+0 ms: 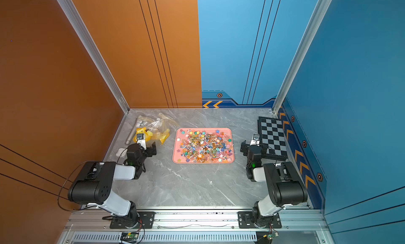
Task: Pour candies out of the ziploc bag
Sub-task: Reset both arms
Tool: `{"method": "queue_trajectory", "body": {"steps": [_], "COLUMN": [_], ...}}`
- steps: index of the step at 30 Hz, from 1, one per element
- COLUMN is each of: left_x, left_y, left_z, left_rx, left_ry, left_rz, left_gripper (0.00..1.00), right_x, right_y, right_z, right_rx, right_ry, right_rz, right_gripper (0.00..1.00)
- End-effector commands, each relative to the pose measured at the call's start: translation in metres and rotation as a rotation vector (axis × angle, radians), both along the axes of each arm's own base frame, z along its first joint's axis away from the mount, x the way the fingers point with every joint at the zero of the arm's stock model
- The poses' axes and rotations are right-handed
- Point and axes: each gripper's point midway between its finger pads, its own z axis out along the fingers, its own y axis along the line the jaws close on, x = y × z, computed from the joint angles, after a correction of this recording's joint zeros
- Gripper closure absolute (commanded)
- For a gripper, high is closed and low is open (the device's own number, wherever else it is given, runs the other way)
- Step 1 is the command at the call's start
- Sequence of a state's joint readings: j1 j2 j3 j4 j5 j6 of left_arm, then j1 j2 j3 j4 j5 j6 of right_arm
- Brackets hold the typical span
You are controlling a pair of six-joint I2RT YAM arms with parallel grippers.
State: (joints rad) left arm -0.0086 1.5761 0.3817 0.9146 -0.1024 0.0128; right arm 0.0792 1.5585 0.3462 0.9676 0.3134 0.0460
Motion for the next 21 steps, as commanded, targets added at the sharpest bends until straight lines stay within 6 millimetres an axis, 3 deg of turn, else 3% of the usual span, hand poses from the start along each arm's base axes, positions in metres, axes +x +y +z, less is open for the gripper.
{"method": "queue_trajectory", "body": {"steps": [1,21], "left_x": [0.0001,-0.0003], "left_y": [-0.0036,-0.0029], "left_z": [0.0053,0.0044], "left_rx": [-0.009,-0.021], "left_ry": [-0.01,-0.009], "left_rz": [-0.009,-0.016], "left_gripper": [0.02,0.02], "right_x": [0.0012,0.0012], "right_y": [0.0004,0.0004], "right_z": [0.0019,0.0022], "right_rx": [0.016,0.016], "right_ry": [0.0,-0.001], "right_rz": [0.003,0.003], "right_gripper": [0.0,0.0]}}
